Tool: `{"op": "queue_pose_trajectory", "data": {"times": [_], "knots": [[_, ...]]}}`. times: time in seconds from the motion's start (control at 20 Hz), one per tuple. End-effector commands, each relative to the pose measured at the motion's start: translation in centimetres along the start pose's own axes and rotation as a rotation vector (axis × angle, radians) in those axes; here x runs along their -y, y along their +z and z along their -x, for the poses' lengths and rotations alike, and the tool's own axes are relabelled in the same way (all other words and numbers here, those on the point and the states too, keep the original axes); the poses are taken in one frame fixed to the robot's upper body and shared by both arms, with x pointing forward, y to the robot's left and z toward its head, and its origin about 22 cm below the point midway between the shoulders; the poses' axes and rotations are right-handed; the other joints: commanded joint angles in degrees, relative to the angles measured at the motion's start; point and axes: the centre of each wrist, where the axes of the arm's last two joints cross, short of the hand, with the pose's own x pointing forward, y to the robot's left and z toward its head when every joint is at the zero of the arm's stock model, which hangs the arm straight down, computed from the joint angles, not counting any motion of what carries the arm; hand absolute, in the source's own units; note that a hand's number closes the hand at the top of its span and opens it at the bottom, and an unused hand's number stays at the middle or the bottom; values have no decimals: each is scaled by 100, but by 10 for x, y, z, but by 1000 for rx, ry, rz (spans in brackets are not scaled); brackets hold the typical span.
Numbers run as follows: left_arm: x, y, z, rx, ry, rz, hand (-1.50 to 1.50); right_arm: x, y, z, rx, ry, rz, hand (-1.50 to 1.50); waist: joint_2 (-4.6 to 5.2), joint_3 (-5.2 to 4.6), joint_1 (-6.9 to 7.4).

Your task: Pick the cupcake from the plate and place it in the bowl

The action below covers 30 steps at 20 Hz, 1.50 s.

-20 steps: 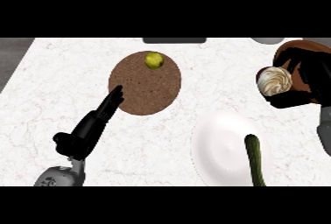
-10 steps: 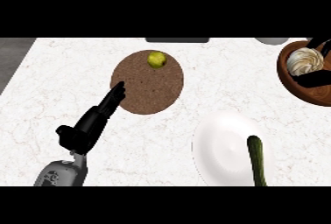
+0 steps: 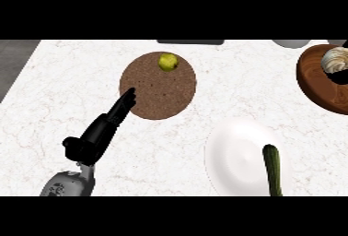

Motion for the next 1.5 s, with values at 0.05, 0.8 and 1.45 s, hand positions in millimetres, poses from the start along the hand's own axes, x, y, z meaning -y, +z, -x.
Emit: {"op": "queue_pose_trajectory", "data": {"times": [0.05,0.8,1.45], "knots": [[3,-6,-7,10,-4,16,0,-6,-1,34,-128,5,-259,150,53,6,105],[6,1,2,16,-4,24,0,14,-5,70,-108,-421,-84,-150,65,25,144],[-6,-2,-7,16,-6,6,0,70,41,157,-356,-693,135,-150,64,37,56]]}}
